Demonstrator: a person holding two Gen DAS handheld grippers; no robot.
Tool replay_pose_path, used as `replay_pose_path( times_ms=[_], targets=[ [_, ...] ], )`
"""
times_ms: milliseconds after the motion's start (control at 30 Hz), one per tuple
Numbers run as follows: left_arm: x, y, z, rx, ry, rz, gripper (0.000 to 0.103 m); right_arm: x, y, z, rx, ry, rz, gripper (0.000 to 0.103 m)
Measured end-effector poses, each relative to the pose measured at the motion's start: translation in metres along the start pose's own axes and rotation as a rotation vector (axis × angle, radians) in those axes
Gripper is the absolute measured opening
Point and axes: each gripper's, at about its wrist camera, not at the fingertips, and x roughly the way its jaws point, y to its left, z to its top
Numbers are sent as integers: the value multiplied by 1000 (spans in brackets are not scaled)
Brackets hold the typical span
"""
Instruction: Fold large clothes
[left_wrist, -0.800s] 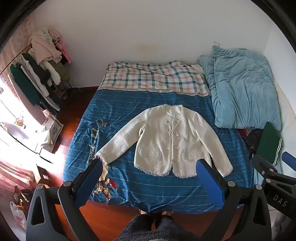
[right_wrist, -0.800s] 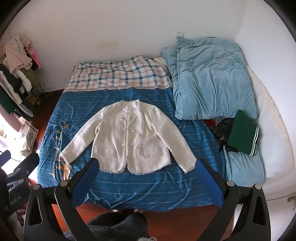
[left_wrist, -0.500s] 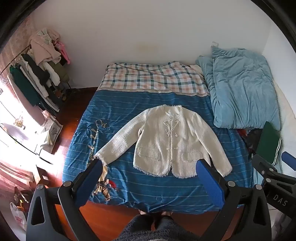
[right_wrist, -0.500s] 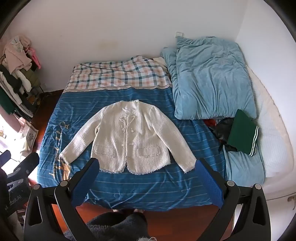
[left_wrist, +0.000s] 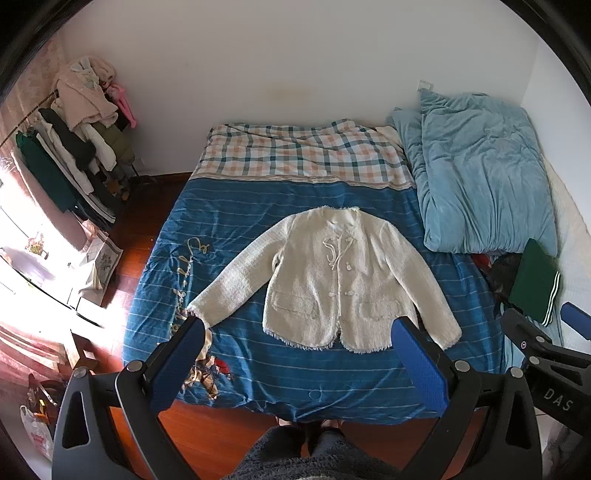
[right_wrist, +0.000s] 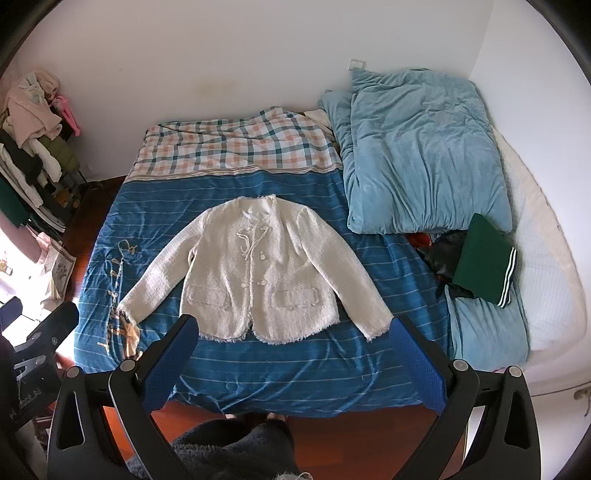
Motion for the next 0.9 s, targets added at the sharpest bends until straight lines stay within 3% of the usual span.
replay_pose_path(
  times_ms=[900],
  targets=[
    [3,4,4,17,-4,-7,103,-2,-4,-4,2,6,-3,103]
  ],
)
